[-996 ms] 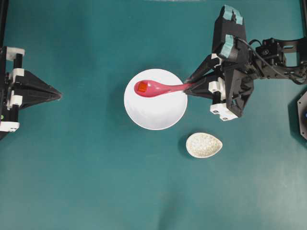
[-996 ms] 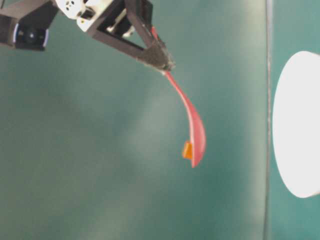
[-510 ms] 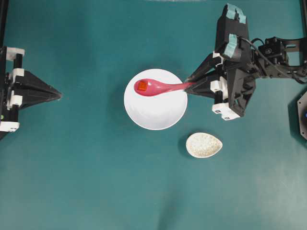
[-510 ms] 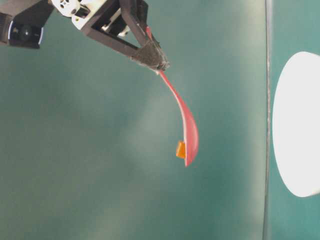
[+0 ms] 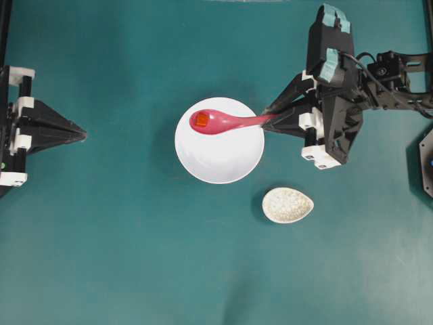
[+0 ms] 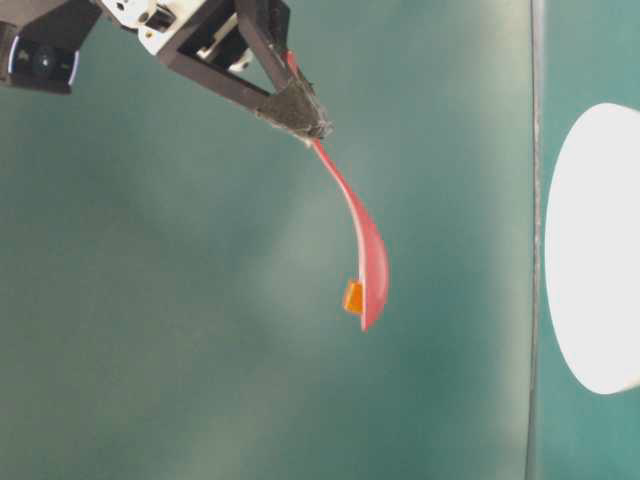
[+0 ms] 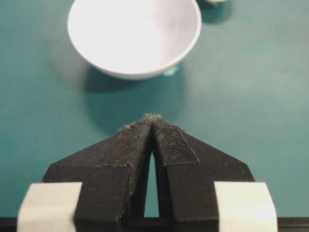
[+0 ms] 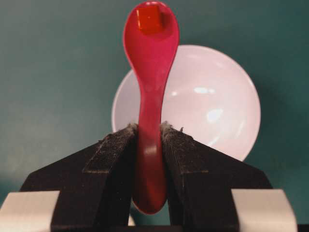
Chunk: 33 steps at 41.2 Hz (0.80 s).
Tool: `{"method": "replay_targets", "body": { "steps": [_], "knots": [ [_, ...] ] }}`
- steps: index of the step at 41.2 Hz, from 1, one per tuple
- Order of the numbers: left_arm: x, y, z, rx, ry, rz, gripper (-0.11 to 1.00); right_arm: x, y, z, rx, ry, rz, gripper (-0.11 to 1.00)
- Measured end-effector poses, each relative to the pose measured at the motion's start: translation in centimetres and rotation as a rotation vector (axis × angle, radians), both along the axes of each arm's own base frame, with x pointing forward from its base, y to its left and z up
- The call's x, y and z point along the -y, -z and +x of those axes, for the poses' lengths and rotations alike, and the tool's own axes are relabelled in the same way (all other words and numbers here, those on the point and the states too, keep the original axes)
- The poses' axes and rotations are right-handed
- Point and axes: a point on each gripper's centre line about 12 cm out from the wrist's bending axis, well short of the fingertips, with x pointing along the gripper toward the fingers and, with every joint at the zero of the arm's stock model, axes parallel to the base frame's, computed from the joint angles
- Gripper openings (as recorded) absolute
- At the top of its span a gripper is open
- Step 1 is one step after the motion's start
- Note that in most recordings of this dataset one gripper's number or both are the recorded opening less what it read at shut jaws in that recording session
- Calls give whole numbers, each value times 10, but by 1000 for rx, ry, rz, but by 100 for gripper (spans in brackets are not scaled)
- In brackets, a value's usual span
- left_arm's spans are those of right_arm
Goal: Grip the spoon and scoop the red block from the bowl with right arm.
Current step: 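Hold the loaded spoon steady above the white bowl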
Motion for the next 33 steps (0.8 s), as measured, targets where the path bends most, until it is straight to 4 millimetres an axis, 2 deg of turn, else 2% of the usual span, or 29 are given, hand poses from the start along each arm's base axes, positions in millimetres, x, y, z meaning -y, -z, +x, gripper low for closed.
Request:
{"method": "replay_targets", "body": {
  "steps": [33],
  "knots": [
    [0, 0, 0, -2, -2, 0, 0, -1, -3, -11, 15, 5, 3, 24]
  ]
}}
